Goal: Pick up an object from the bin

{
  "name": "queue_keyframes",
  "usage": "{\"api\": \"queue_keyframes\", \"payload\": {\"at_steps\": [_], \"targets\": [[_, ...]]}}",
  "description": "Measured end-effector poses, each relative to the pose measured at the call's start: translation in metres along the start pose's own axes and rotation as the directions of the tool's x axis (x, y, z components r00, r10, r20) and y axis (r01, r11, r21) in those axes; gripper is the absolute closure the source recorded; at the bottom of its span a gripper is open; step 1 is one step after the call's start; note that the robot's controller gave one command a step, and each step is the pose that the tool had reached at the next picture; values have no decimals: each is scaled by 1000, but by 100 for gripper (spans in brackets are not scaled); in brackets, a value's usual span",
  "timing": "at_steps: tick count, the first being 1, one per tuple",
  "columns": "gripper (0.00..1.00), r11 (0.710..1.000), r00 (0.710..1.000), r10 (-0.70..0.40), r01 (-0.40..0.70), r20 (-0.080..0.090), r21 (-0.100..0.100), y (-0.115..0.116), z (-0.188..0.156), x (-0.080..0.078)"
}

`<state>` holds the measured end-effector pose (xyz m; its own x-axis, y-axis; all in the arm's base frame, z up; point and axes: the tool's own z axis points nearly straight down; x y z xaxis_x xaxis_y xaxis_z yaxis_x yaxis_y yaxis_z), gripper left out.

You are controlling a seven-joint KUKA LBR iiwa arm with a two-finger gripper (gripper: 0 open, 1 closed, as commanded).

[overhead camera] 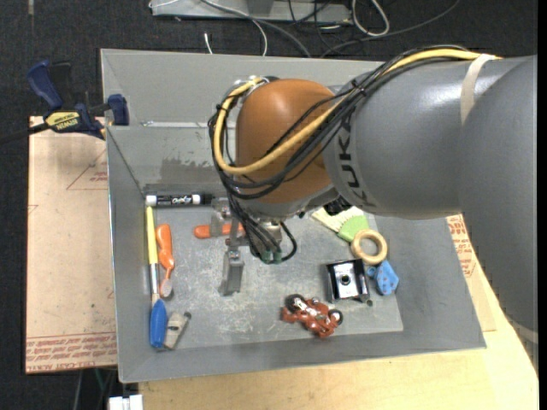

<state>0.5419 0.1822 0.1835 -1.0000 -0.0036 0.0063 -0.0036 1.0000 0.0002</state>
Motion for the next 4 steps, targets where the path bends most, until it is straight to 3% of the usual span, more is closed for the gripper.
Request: {"api": "queue_keyframes", "payload": {"at_steps": [1, 2, 3, 4], "targets": [[0, 1000, 1000, 3, -3, 7, -1, -1, -4, -2], [0, 1000, 1000, -19, 19, 11, -2, -54, 63, -7], [0, 1000, 1000, -10, 10, 9, -5, -76, 78, -9], [0, 996, 996, -90, 91, 10, -3, -139, 101, 37]]}}
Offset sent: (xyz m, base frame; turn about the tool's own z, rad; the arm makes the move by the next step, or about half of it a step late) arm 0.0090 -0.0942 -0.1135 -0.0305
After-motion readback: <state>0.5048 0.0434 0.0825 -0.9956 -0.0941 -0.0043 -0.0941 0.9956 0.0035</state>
